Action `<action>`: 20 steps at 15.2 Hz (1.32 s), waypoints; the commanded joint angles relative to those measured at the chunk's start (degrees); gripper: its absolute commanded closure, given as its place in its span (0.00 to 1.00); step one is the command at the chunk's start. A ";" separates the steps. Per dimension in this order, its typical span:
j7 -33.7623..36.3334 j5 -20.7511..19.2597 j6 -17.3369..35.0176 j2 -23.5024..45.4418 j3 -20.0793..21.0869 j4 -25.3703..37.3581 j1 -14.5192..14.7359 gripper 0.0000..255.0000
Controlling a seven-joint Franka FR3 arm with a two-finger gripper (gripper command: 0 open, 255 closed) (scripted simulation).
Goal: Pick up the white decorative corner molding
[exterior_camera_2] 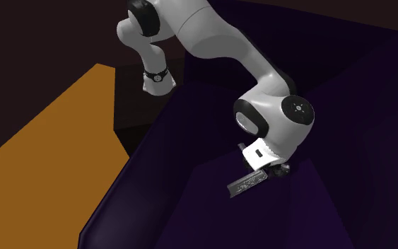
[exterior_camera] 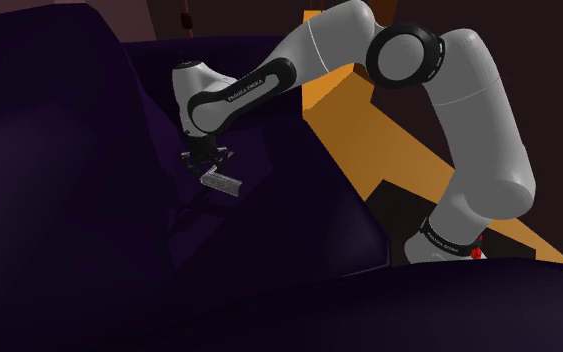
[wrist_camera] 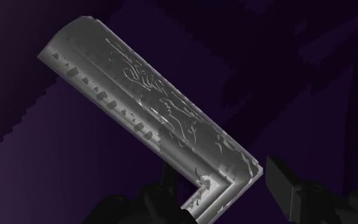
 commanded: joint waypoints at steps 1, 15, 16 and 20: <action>0.01 -0.02 0.06 0.19 -0.02 0.00 0.03 1.00; -0.34 0.74 -3.72 -2.32 0.54 1.33 -0.23 1.00; -0.38 0.84 -4.30 -2.64 0.61 1.60 -0.26 1.00; -0.57 1.23 -6.68 -3.80 0.88 2.86 -0.32 1.00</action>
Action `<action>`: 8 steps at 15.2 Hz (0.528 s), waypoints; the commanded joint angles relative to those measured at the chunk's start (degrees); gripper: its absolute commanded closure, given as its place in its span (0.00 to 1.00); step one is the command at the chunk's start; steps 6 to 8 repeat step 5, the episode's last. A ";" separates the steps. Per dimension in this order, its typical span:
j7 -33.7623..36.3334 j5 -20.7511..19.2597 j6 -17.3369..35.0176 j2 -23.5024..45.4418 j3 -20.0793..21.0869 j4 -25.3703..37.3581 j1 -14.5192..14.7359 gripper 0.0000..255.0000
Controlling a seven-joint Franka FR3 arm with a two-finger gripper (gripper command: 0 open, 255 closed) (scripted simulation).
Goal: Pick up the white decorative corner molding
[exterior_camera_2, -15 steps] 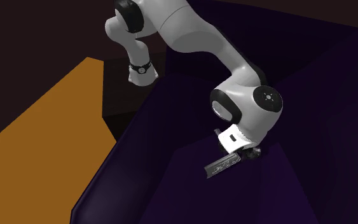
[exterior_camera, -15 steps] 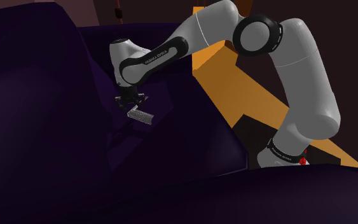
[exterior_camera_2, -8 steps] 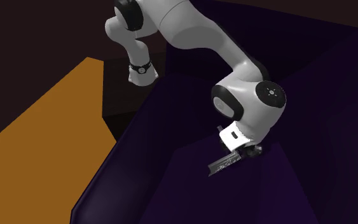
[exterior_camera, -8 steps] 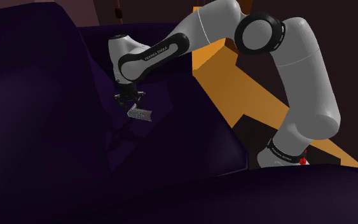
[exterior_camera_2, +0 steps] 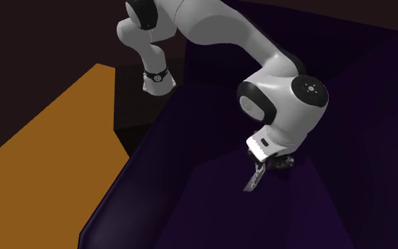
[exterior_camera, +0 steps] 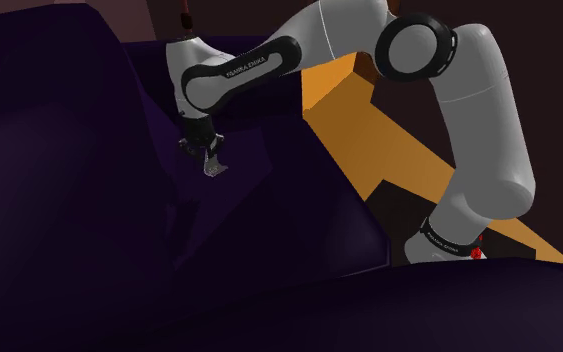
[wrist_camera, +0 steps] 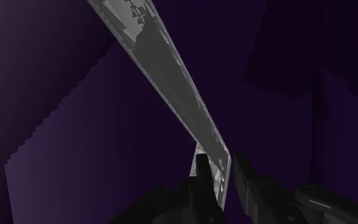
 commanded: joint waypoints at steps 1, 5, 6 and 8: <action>0.00 0.23 -1.17 -0.82 0.18 0.34 -0.02 1.00; -0.09 0.41 -2.51 -1.36 0.30 1.16 -0.02 1.00; -0.09 0.41 -2.51 -1.36 0.30 1.16 -0.02 1.00; -0.09 0.41 -2.51 -1.36 0.30 1.16 -0.02 1.00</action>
